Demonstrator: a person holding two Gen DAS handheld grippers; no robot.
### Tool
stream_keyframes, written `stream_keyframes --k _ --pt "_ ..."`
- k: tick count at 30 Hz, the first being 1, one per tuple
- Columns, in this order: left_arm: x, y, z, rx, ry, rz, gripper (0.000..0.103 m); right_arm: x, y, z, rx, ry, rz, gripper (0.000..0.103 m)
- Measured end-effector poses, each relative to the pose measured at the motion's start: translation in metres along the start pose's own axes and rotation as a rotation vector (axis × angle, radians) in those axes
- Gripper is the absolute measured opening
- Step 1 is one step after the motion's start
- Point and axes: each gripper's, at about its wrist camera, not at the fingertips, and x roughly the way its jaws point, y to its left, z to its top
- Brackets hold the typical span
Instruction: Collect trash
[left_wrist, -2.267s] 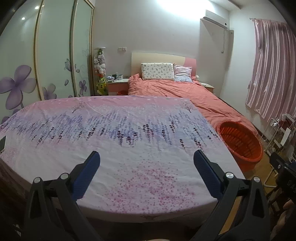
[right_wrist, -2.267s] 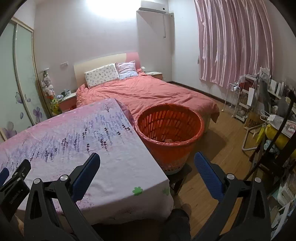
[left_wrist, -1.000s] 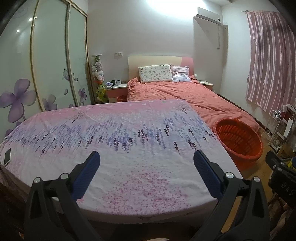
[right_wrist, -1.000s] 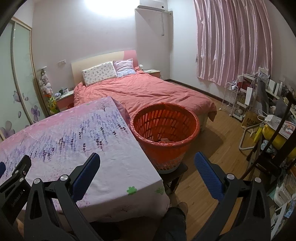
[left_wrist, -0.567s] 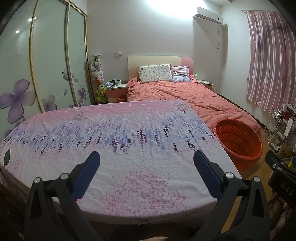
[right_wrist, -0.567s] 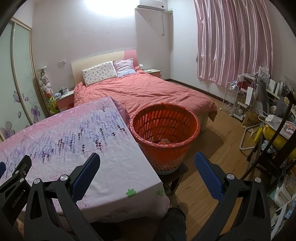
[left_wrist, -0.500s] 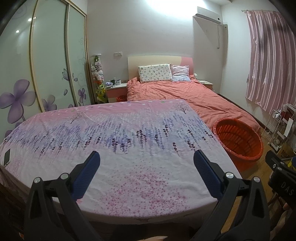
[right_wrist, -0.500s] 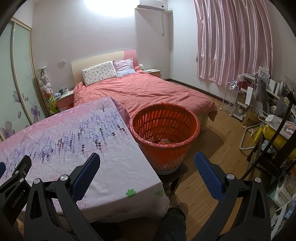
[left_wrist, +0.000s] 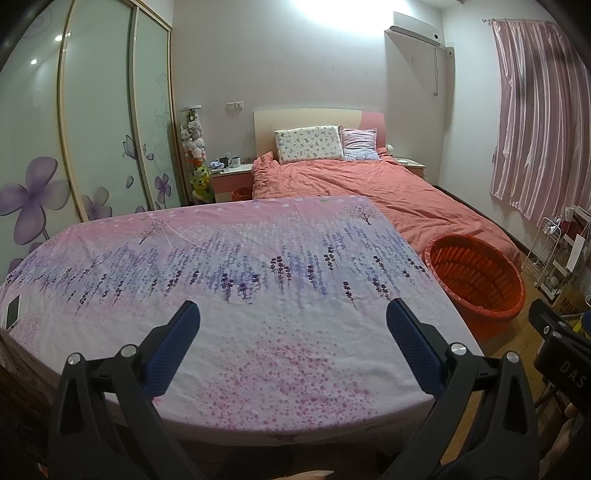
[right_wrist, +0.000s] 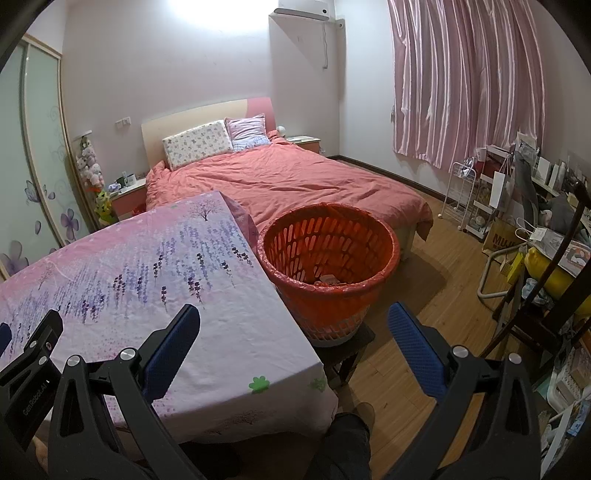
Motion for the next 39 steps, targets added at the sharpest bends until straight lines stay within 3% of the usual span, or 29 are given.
stream_keyframes --k 39 --pt "-0.0001 0.0006 -0.0012 -0.002 0.004 0.001 0.099 0.0038 -0.0009 0.0011 -0.001 0.005 0.003 0.101"
